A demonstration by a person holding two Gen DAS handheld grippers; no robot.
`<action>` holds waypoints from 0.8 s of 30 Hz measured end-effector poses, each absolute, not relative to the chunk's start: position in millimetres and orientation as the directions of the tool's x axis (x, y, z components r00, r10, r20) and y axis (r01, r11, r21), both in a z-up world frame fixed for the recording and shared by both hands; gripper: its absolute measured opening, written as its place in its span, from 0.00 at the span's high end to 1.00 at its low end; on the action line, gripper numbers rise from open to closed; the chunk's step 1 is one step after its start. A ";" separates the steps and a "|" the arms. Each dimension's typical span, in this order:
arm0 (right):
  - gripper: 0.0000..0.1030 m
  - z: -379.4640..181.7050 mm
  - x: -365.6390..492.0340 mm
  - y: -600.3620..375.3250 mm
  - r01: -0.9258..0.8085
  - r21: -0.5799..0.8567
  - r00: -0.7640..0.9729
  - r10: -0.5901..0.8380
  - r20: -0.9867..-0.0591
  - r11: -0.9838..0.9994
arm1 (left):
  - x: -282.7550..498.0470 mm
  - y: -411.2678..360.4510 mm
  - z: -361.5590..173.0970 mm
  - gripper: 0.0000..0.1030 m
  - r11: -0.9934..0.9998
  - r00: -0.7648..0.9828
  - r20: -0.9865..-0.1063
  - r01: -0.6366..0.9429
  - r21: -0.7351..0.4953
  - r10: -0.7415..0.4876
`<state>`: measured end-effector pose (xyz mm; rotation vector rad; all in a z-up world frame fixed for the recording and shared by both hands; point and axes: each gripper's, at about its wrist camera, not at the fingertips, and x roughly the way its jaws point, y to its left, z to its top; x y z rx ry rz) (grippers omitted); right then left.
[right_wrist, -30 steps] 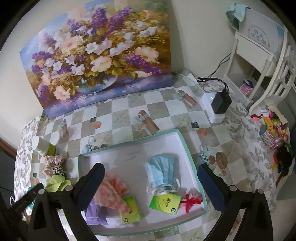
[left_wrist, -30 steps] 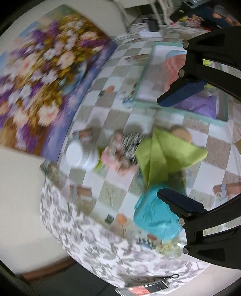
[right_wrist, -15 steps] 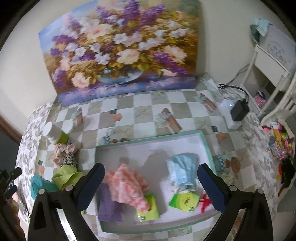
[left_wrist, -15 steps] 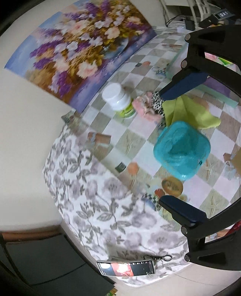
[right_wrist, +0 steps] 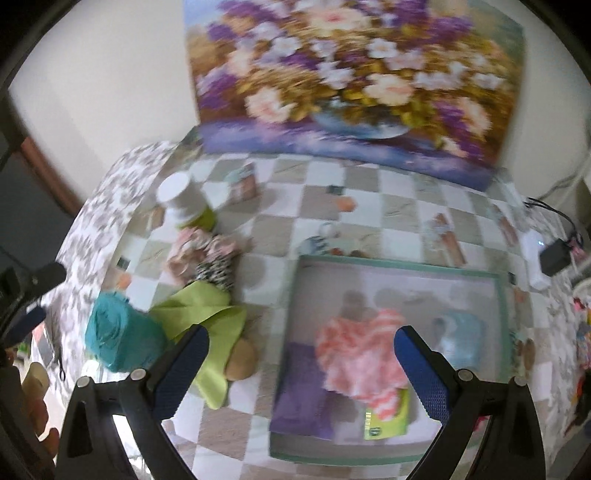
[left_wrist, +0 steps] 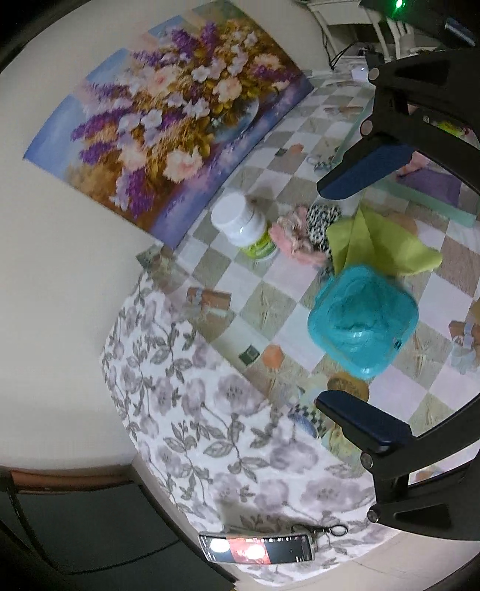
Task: Organize soft objects
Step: 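Move both open tools back toward the remaining pile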
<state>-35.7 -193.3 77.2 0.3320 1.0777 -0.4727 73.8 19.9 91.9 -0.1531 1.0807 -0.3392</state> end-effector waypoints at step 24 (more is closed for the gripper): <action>0.01 57.6 -64.9 -229.4 0.624 0.079 0.369 -0.205 -0.906 0.778 | 6.0 -38.7 42.7 0.00 0.926 0.333 -0.891 0.320 -0.201 -0.309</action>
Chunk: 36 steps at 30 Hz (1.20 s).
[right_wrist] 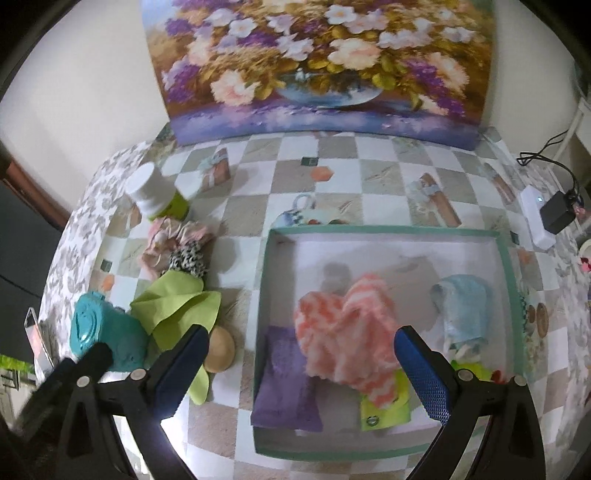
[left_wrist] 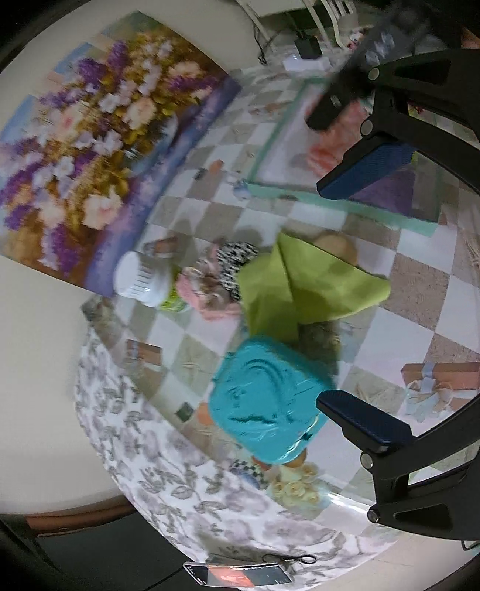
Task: Organize soft objects
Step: 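Move both open tools back toward the remaining pile, then lower the left tool onto the lime-green cloth and close on it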
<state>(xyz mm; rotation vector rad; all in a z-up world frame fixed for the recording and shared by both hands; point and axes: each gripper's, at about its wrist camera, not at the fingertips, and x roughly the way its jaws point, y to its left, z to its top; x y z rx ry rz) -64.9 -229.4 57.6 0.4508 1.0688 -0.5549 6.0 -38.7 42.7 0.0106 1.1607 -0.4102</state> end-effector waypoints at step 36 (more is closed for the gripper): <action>0.01 33.1 -49.0 -233.8 0.560 0.130 0.397 -0.128 -0.909 0.818 | 5.1 -77.5 -47.3 0.19 0.947 0.139 -0.982 0.312 -0.078 -0.127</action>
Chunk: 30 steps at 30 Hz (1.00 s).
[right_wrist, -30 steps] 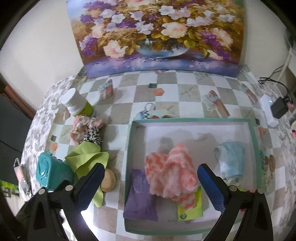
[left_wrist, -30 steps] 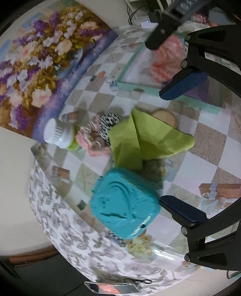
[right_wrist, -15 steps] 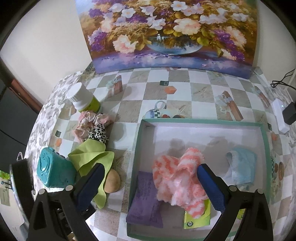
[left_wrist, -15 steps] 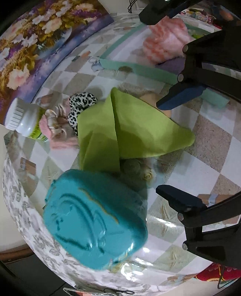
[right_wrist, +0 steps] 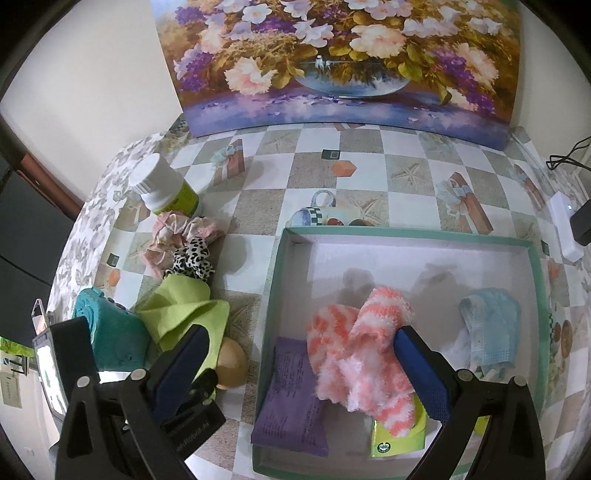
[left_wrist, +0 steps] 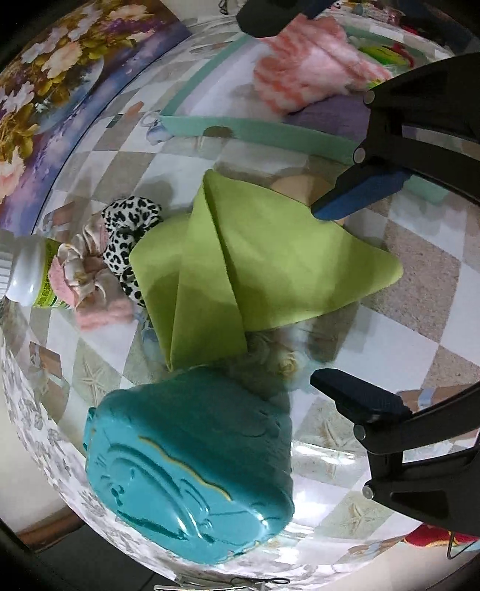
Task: Organize soft objects
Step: 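Lower the left tool onto the lime-green cloth and close on it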
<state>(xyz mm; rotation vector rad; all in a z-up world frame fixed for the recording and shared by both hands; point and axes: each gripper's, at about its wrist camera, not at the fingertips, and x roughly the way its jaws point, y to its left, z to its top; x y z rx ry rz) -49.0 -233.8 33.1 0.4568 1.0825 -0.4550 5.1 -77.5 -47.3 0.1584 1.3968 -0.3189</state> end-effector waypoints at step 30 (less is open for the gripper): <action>0.01 32.6 -48.7 -229.3 0.552 0.125 0.392 -0.125 -0.911 0.824 | 0.9 -103.2 -45.0 0.83 0.902 0.117 -0.985 0.428 -0.064 -0.126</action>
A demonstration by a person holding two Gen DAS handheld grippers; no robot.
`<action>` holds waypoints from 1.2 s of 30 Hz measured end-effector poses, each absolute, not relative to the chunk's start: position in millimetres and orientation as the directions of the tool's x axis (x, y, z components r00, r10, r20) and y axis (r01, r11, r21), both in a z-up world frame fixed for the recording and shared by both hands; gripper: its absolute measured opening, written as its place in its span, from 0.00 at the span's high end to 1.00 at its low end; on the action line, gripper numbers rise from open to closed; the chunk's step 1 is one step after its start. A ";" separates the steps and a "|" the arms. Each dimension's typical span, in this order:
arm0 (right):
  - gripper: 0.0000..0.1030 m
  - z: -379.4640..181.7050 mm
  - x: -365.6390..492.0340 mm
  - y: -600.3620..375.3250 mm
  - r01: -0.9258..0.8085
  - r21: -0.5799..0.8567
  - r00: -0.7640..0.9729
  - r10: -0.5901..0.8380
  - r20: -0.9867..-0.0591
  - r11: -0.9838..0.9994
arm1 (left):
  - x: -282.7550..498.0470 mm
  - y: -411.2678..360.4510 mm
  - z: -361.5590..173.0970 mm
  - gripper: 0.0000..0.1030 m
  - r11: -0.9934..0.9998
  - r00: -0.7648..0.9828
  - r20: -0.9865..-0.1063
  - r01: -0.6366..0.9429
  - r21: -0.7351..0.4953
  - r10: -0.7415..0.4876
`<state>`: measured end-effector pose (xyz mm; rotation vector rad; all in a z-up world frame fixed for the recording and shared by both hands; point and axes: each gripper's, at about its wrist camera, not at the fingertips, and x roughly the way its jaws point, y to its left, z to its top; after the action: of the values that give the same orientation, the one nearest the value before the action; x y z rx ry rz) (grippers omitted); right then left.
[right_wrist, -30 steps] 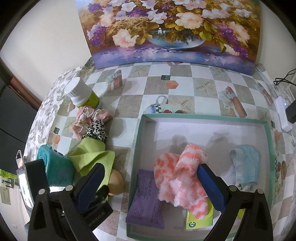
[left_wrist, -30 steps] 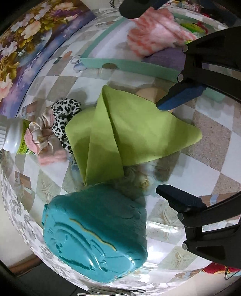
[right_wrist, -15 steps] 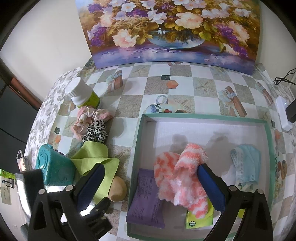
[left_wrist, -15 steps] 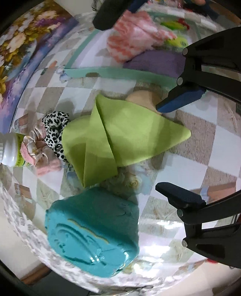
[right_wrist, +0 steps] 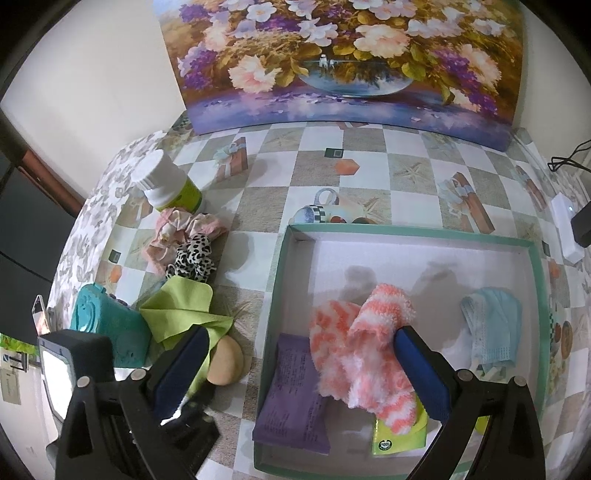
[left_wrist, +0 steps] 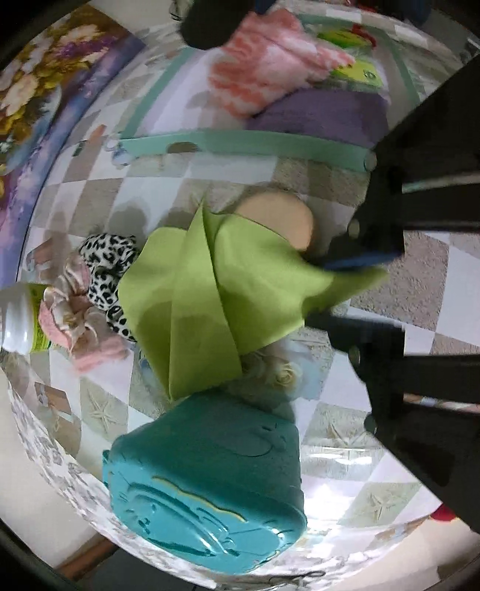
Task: Organize soft objects
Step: 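Lower the left tool onto the lime-green cloth and close on it, then grasp the tan round sponge with the right tool while the left tool holds the green cloth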
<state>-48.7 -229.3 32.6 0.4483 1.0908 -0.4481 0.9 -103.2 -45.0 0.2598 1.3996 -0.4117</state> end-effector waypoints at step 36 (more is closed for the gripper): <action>0.45 -19.7 -10.6 -159.8 0.212 0.051 0.361 -0.030 -0.932 0.976 | 34.2 -6.5 -21.9 0.93 0.951 0.141 -0.941 0.038 -0.306 -0.308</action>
<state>-10.6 -159.8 -19.7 0.1737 1.1927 -0.1568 34.2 -6.5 -21.9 -0.2296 1.4104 -0.2528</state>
